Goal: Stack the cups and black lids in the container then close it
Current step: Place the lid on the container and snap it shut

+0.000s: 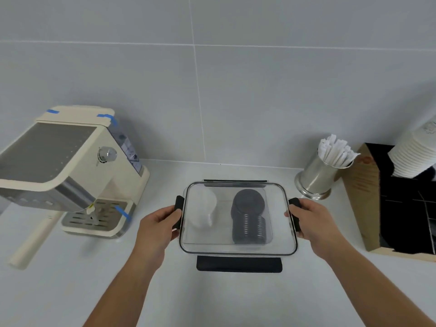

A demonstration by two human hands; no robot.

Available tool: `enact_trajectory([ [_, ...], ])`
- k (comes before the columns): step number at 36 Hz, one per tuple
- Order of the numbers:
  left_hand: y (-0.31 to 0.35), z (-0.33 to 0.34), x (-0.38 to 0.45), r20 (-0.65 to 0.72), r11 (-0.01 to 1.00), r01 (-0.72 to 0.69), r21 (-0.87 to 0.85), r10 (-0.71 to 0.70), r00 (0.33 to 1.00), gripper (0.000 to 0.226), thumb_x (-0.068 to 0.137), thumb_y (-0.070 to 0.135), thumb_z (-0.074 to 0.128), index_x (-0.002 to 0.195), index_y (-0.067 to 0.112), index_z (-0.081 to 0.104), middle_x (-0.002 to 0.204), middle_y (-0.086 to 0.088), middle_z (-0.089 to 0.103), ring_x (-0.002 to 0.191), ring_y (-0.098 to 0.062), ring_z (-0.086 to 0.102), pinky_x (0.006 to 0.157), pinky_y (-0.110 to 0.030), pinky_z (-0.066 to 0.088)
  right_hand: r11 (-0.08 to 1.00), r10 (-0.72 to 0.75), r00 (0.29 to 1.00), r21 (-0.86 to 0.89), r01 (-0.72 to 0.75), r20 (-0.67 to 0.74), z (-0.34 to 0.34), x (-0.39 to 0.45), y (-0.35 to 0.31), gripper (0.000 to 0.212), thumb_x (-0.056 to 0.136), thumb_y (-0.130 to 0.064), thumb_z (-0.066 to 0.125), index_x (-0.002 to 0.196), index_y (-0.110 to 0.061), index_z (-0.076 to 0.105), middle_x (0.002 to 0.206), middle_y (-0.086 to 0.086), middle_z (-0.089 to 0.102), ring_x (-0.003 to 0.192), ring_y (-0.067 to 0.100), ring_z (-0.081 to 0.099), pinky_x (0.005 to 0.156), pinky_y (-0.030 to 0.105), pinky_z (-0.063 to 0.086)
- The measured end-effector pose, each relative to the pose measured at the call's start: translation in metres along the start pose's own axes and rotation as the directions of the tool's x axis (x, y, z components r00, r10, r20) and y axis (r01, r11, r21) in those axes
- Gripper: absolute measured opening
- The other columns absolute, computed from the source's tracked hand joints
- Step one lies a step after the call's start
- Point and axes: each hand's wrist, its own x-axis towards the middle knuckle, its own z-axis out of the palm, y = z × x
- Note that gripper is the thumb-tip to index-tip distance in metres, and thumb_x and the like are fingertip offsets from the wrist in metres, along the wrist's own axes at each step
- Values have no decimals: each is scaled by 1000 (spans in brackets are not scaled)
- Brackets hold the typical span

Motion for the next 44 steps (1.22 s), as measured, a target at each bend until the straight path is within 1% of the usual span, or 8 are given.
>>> enact_trajectory([
  [5,10,-2,33,23,998,50,48,-52,998,13,93,9,64,89,16,74,87,-5,76,79,-22,70,63,-26,53,998,61,997,17,-62,50,17,19,-16,12,82,-9,60,80,-13,71,74,8,68,62,20,53,50,29,47],
  [11,20,-1,71,52,994,80,72,-84,995,13,92,8,64,102,6,72,93,-12,73,82,-26,67,70,-31,53,997,72,996,-31,-71,46,36,43,-30,11,83,-7,58,84,-5,68,72,9,65,62,20,52,50,29,45],
  [21,7,-3,84,26,987,136,91,-139,990,10,92,9,64,89,14,72,88,-9,75,78,-23,70,62,-29,55,992,110,992,-74,-106,63,46,57,-24,15,78,-2,59,87,10,59,69,11,54,59,21,45,44,25,43],
  [25,-2,-7,81,8,987,133,88,-134,991,12,93,9,63,92,15,74,87,-5,77,78,-21,72,57,-26,57,993,85,994,-88,-79,73,45,55,-13,10,79,-3,62,86,5,62,68,9,53,55,18,46,42,22,44],
  [29,-11,-9,73,30,988,133,73,-136,990,19,94,7,61,89,19,74,83,-1,79,73,-16,75,53,-23,57,995,64,995,-76,-59,74,41,51,-1,11,80,-5,65,83,-14,70,72,10,63,58,21,53,48,27,50],
  [37,-27,-14,78,14,986,116,117,-119,993,21,92,6,63,107,12,76,100,-6,76,93,-23,71,84,-33,55,995,66,991,-79,-58,113,39,43,9,13,82,-9,68,86,-21,72,80,15,68,64,27,60,66,54,58],
  [40,-29,-13,81,9,985,115,129,-117,993,21,91,4,63,101,14,77,100,-7,77,97,-27,70,94,-40,54,995,55,991,-87,-44,123,39,42,9,15,81,-10,69,83,-24,73,84,18,70,65,27,63,64,52,59],
  [44,-34,-14,81,-5,985,124,121,-124,992,24,90,0,61,105,12,75,100,-8,76,96,-27,70,88,-36,55,993,45,990,-110,-30,137,40,43,13,16,84,-12,68,89,-26,69,89,20,69,74,36,67,63,47,61],
])
